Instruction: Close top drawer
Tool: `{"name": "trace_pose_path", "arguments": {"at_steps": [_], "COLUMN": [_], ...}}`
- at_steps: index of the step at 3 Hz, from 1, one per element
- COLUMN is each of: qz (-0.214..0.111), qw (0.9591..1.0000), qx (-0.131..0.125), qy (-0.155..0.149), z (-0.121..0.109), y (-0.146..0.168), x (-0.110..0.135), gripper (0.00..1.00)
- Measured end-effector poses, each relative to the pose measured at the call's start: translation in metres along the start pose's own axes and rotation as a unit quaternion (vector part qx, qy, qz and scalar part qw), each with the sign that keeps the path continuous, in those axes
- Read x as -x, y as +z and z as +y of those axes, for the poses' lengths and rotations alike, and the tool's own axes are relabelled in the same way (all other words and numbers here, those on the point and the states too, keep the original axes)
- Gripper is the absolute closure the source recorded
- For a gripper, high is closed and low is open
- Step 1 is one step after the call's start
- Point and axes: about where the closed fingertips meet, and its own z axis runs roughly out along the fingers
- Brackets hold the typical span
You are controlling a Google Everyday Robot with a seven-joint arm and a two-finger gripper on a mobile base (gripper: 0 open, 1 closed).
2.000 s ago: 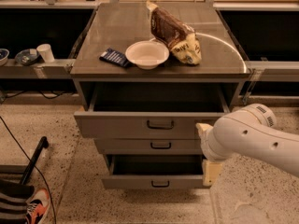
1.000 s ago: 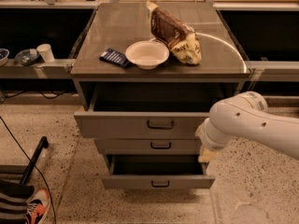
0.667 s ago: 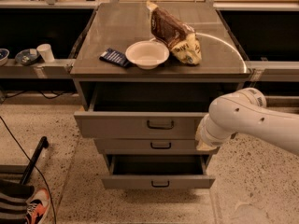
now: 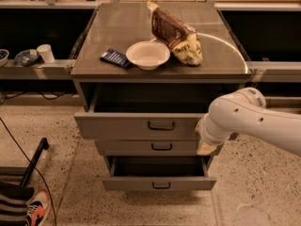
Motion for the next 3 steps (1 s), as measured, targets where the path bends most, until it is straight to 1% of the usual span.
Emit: {"name": "trace_pose_path", "arguments": {"at_steps": [1, 2, 3], "qz": [0.0, 0.0, 0.0], "qw": [1.0, 1.0, 1.0], "qx": [0.0, 0.0, 0.0], "qy": [0.0, 0.0, 0.0], "z": [0.0, 0.0, 0.0001], "y": [0.0, 0.0, -0.0001], "x": [0.0, 0.0, 0.0], "gripper": [0.22, 0.01, 0.0]}}
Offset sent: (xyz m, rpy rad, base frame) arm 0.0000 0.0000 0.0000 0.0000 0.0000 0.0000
